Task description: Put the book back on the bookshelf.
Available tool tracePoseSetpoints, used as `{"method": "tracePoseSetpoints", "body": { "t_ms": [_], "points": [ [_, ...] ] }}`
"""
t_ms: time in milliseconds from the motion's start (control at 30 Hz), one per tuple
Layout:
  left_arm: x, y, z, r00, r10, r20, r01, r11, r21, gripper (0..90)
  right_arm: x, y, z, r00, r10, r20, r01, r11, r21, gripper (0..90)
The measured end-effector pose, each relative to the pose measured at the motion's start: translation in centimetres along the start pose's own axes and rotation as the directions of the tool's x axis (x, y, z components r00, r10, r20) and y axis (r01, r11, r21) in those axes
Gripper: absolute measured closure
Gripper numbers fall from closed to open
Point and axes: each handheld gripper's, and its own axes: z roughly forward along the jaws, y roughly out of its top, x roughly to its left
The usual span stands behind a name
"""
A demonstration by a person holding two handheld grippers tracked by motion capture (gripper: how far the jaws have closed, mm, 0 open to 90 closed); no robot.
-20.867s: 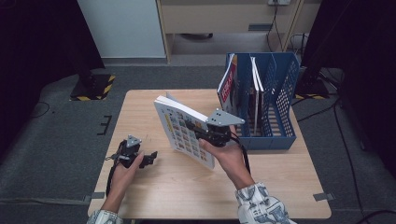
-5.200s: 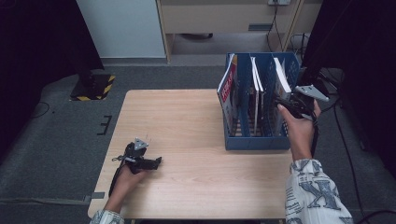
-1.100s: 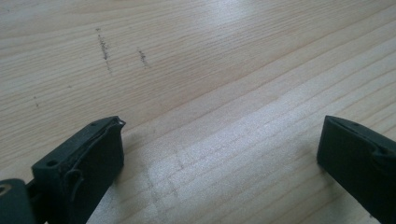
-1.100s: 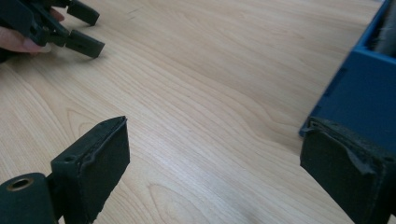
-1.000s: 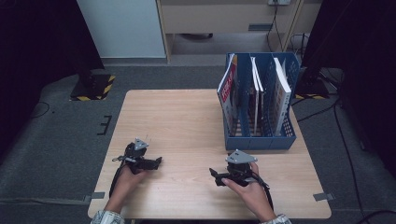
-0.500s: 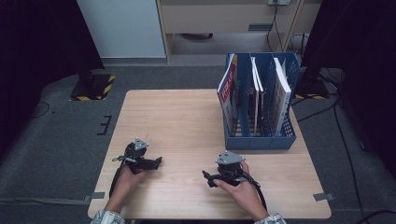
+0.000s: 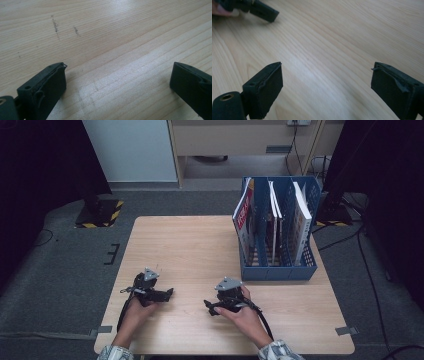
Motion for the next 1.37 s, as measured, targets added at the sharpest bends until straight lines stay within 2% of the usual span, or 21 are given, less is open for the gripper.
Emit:
{"method": "tracePoseSetpoints", "body": {
  "t_ms": [233,433,600,700,767,900,1200,1367],
  "points": [
    [0.0,0.0,0.0,1.0,0.0,0.0,0.0,1.0,0.0,0.0,0.2,1.3,2.4,0.9999,-0.007,-0.009,0.007,1.0,0.021,11.6],
    [0.0,0.0,0.0,1.0,0.0,0.0,0.0,1.0,0.0,0.0,0.0,1.1,3.5,1.0,-0.003,-0.001,0.003,0.998,0.061,11.0],
    [0.0,0.0,0.0,1.0,0.0,0.0,0.0,1.0,0.0,0.0,-0.7,0.6,3.8,0.9997,0.023,0.011,-0.024,0.996,0.081,11.7],
    [0.0,0.0,0.0,1.0,0.0,0.0,0.0,1.0,0.0,0.0,-0.7,0.6,3.8,0.9998,0.017,0.005,-0.017,0.997,0.076,11.9],
    [0.0,0.0,0.0,1.0,0.0,0.0,0.0,1.0,0.0,0.0,-0.5,0.6,3.9,0.9999,0.005,0.01,-0.006,0.996,0.092,11.0],
    [0.0,0.0,0.0,1.0,0.0,-0.001,0.0,1.0,0.0,0.0,-0.4,0.7,4.0,0.9994,0.002,0.036,-0.006,0.995,0.104,7.5],
    [0.0,0.0,0.0,1.0,0.0,-0.001,0.0,1.0,0.0,0.0,-0.9,0.4,3.6,0.9949,0.047,0.089,-0.057,0.992,0.109,5.0],
    [0.0,0.0,0.0,1.0,-0.001,-0.001,0.001,1.0,0.0,0.0,-1.0,0.4,3.7,0.9937,0.053,0.099,-0.064,0.992,0.11,3.8]
  ]
}}
